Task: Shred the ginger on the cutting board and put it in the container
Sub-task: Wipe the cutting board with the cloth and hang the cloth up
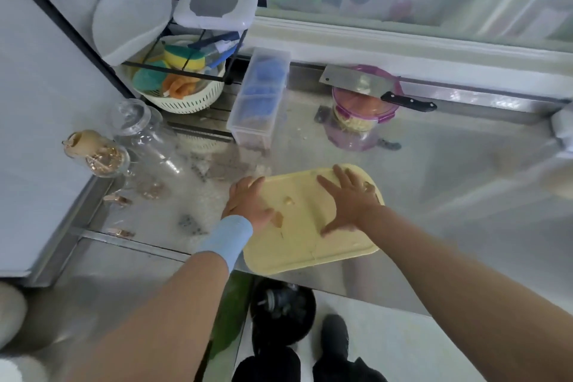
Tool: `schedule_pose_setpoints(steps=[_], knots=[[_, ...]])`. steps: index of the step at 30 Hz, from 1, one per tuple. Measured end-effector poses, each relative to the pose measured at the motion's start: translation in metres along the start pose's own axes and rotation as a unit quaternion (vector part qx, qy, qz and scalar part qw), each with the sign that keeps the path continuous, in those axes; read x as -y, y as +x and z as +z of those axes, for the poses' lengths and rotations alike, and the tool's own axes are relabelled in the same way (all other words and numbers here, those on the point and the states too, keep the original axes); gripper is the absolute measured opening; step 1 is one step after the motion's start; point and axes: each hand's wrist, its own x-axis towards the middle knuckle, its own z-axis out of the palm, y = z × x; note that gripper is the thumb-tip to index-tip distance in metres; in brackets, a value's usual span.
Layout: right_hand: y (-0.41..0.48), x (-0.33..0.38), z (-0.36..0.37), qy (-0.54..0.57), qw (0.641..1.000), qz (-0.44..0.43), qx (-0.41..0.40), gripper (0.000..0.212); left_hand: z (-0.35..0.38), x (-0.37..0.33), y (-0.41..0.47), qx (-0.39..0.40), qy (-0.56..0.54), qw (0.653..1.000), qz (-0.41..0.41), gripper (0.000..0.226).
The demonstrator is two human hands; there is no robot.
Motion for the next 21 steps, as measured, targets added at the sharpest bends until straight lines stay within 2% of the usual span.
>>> schedule_pose_setpoints(steps=[2,4,8,11,13,15,17,18,21], knots=[[-0.011,0.001,0.013,-0.012,1.0,0.008,-0.016,0.137,0.011,0.0,-0.013,-0.026,0.009,1.0,0.0,0.076],[-0.028,0.005,0.024,-0.03,0.999,0.018,-0.023,0.133,0.024,-0.006,-0.032,-0.037,0.062,0.997,0.035,0.072],[-0.062,0.015,0.046,-0.07,0.994,0.046,-0.072,0.114,0.05,-0.022,-0.073,0.002,0.094,0.99,0.108,0.073],[-0.084,0.017,0.061,-0.067,0.991,0.071,-0.095,0.1,0.067,-0.025,-0.098,0.04,0.113,0.985,0.123,0.078],[-0.104,0.02,0.075,-0.03,0.991,0.102,-0.085,0.095,0.073,-0.02,-0.111,0.06,0.121,0.981,0.138,0.08],[-0.125,0.025,0.093,0.069,0.981,0.151,-0.095,0.088,0.075,-0.016,-0.118,0.075,0.134,0.975,0.164,0.082],[-0.144,0.031,0.113,0.182,0.949,0.225,-0.124,0.084,0.078,-0.012,-0.123,0.087,0.141,0.969,0.183,0.084],[-0.152,0.036,0.122,0.245,0.919,0.268,-0.153,0.082,0.08,-0.009,-0.125,0.089,0.142,0.968,0.189,0.085],[-0.168,0.045,0.138,0.442,0.778,0.382,-0.231,0.064,0.091,-0.002,-0.13,0.077,0.144,0.964,0.211,0.084]])
